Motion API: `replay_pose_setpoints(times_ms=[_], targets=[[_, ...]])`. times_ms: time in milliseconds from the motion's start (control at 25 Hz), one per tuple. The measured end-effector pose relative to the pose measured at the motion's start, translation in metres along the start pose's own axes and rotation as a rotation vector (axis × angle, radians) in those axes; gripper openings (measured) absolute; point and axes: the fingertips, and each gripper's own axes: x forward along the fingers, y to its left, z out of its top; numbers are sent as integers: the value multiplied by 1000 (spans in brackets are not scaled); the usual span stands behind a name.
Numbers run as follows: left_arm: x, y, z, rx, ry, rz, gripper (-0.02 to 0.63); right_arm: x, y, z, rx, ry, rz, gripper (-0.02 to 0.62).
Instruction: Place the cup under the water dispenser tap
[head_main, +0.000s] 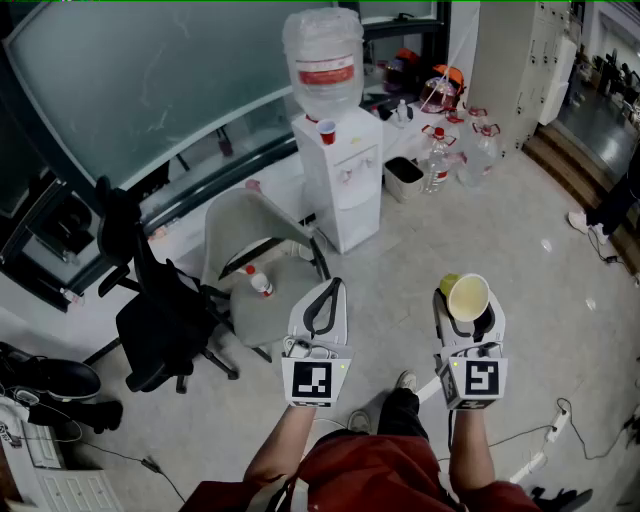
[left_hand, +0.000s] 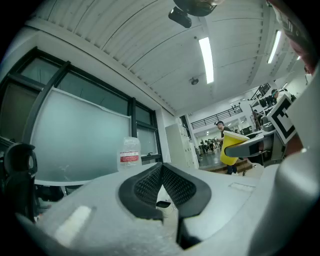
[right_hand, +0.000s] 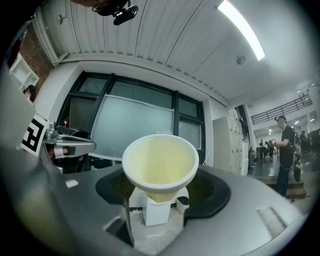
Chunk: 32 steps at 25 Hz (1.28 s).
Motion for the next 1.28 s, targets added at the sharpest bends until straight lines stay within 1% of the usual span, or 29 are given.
replay_pose_setpoints(times_ms=[240,400,600,960,1120,1280], targets=[[24,-6,-10,0,17,-4,-5,15,-17,-10,24,26,-1,288],[45,-15,-24,-18,46,-14,-5,29,-38,-32,10,57,-7,288],[81,-35,-46,-33,84,-36,-5,44,-67,-66,64,105,-12,291],[166,-62,-84,-58,147,-52,-5,92,-135,-109,103,182,-19,291],[208,-75,-90,-58,148,-53,-5,117,-172,-114,111,182,-19,291],[253,-91,-81,-46,129,-56,-5,142,-211,-110,97,175,-21,291]])
